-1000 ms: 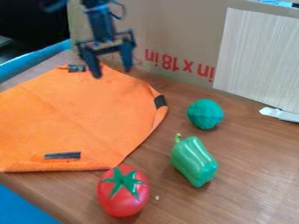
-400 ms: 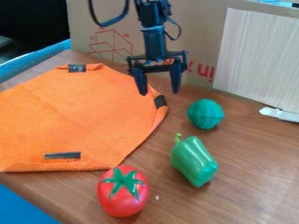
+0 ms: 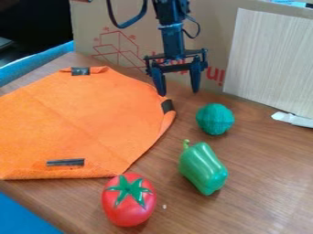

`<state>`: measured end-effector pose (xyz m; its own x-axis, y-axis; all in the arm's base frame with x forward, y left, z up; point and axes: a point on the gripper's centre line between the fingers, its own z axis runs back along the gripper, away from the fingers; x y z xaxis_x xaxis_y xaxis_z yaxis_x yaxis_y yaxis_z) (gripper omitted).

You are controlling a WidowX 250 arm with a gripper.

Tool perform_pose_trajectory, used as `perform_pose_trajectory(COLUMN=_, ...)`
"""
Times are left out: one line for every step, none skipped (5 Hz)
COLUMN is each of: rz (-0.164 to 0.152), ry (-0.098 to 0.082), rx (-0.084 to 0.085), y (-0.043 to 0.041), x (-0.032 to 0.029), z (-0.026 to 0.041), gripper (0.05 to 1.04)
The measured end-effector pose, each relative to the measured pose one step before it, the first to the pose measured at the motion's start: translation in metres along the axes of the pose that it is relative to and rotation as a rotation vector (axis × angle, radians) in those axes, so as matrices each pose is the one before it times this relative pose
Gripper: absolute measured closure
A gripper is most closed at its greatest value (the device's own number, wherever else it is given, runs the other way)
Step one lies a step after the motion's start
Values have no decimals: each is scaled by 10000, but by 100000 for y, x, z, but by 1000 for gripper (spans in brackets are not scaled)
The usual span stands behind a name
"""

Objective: Put the green ball on the left edge of the cloth

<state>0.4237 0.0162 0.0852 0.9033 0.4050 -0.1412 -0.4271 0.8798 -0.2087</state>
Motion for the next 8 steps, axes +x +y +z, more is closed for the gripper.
perform_pose_trajectory(rz=-9, ry=236, rx=50, y=-380, x=62, z=-976, gripper=83)
perform_pose_trajectory(rz=-57, ry=118, rx=1, y=-1120, x=-354, z=-520, gripper=83)
perform_pose_trajectory(rz=-8, ry=167, rx=-69, y=-863, x=-294, z=-451, gripper=83)
perform_pose_trajectory(rz=51, ry=16, rx=-145, y=-968, x=165, z=-18, gripper=83)
perform_pose_trajectory(rz=9, ry=-43, rx=52, y=-488, x=-23, z=-511, gripper=83)
perform_pose_trajectory(rz=-5, ry=-21, rx=94, y=-269, x=64, z=-932, gripper=83)
perform_pose_trajectory(rz=24, ry=184, rx=59, y=-228, x=-502, z=-694, gripper=83)
perform_pose_trajectory(rz=61, ry=66, rx=-71, y=-113, x=-497, z=-459, gripper=125)
